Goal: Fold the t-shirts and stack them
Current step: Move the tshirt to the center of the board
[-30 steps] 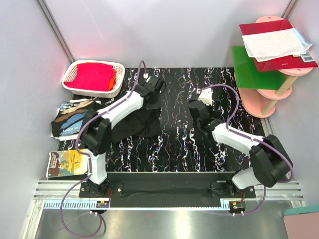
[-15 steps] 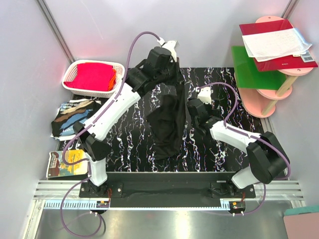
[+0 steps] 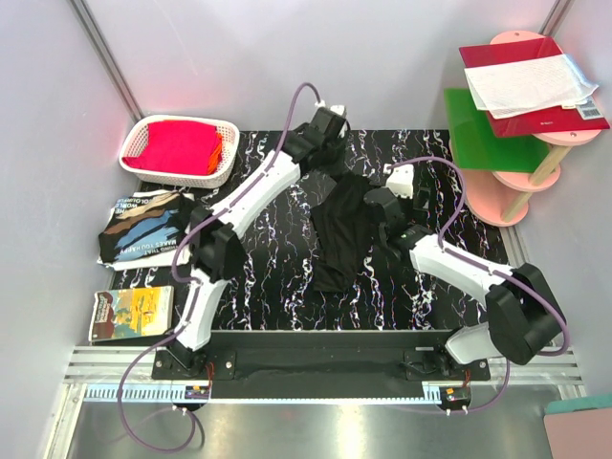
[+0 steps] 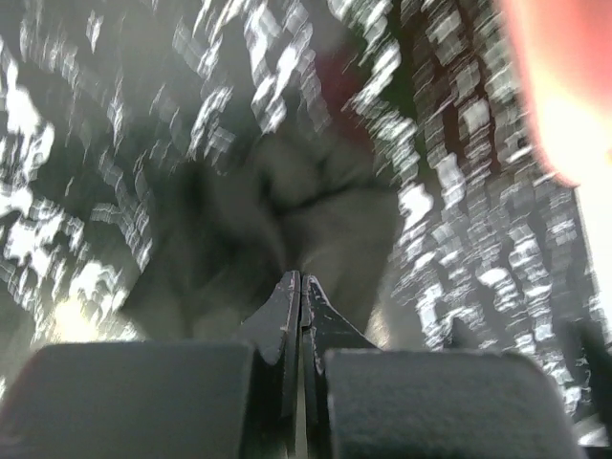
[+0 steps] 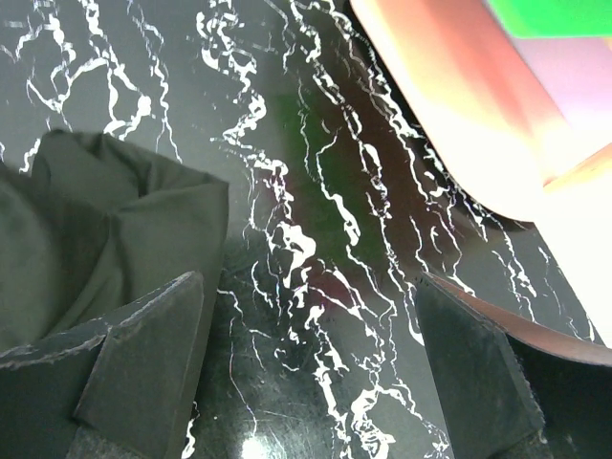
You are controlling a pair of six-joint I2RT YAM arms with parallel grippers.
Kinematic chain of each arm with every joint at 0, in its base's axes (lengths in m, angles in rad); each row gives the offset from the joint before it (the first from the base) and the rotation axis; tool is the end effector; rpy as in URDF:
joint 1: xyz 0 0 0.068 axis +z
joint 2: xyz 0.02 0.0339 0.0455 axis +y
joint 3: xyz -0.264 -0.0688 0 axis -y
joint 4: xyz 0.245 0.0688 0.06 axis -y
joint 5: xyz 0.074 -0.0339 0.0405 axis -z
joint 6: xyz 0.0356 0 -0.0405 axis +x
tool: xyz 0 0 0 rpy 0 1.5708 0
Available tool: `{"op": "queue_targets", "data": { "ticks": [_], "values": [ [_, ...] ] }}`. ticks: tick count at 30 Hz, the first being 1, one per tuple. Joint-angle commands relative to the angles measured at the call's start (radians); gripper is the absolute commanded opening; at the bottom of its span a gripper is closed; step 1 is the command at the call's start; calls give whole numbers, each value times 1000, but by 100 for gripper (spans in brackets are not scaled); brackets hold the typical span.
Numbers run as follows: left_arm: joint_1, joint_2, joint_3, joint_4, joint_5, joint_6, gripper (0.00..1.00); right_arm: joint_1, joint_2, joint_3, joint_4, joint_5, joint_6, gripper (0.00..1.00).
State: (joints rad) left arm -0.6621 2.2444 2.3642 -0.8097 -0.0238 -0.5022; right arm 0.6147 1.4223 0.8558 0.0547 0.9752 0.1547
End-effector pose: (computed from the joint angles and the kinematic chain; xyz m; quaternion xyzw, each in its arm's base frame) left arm 0.3990 -0.3100 0.3389 0.0672 0.9020 -0.2254 0.3620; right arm 0.2635 0.1500 0.2477 0.0566 0.7964 -0.2073 0.5654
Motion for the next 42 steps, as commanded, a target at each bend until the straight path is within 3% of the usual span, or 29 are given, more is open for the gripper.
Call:
{"op": "queue_targets", "data": {
  "ticks": [1,3,6,11,13,19,23,30,31,33,35,38,42],
  "values": [
    [15,-419,-198,20,-279,62,0,5,-39,-1,11,57,26,100],
    [31,-546,-288,17,-419,100,0,5,-33,5,14,39,32,100],
    [39,-722,-260,-51,-507,131,0,5,-37,11,11,34,29,100],
    [27,-735,-88,-227,-663,139,0,5,-137,-23,-1,5,52,100],
    [25,-730,-60,-247,-660,131,0,3,-173,-44,-1,-15,57,100],
    [-28,-579,122,-240,-509,139,0,5,-290,-92,-1,-29,60,100],
    [-68,-366,207,-215,-285,111,0,5,-325,-104,-1,-20,54,100],
    [-123,-114,205,109,128,-28,0,5,-342,-118,-1,60,49,100],
    [-126,-61,207,147,224,-51,6,5,-350,-120,-1,69,55,100],
    [-123,-25,198,196,277,-56,65,5,-356,-129,2,51,62,100],
    [-119,-54,130,192,231,-7,98,5,-353,-130,14,14,62,100],
    [-110,-225,-212,211,50,59,99,5,-310,-121,30,-135,69,100],
    [-45,-464,-483,192,-174,99,99,3,-139,-69,17,-303,123,100]
  ]
}}
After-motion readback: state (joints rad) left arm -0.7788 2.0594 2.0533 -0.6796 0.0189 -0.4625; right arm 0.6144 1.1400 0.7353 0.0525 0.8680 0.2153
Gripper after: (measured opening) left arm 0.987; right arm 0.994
